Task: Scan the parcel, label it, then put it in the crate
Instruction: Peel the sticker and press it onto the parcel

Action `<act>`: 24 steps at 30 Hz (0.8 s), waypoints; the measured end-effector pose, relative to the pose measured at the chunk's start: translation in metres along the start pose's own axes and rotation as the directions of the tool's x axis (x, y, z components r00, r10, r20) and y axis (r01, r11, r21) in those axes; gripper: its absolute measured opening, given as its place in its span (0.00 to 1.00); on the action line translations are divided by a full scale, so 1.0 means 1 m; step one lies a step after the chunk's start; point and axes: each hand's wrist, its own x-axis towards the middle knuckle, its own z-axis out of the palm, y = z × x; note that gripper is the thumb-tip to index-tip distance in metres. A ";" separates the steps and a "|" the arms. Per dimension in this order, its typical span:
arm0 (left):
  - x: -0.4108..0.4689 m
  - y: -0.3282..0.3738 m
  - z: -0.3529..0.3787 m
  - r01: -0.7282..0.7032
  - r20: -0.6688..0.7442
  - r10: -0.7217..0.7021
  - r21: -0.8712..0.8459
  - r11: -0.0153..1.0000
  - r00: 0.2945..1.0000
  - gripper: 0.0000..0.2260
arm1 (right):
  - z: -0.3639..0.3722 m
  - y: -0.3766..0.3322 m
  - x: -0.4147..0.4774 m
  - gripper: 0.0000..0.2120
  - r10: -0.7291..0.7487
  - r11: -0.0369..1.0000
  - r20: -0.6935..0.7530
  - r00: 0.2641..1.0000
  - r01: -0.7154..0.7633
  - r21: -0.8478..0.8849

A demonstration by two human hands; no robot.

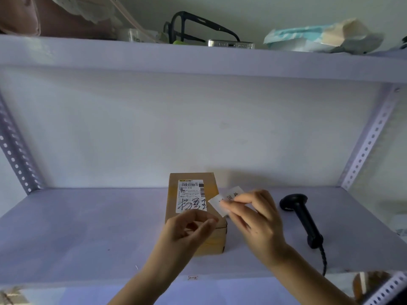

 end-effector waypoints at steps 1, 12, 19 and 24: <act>-0.003 0.001 0.002 0.008 0.014 -0.007 -0.031 0.999 1.000 0.11 | -0.001 -0.004 0.001 0.04 -0.004 1.000 -0.004 1.000 0.004 0.009; -0.012 0.012 0.008 0.069 0.019 -0.067 -0.208 0.976 0.998 0.06 | -0.005 -0.023 -0.002 0.04 0.028 0.999 -0.006 1.000 -0.028 0.040; -0.020 0.016 0.006 0.052 0.036 -0.044 -0.273 0.961 0.998 0.15 | -0.006 -0.025 -0.005 0.06 0.050 0.998 0.007 0.999 -0.050 0.033; -0.023 0.018 0.006 0.040 0.034 -0.032 -0.246 0.968 0.999 0.10 | -0.007 -0.029 -0.003 0.09 0.062 0.998 0.000 0.998 -0.062 0.030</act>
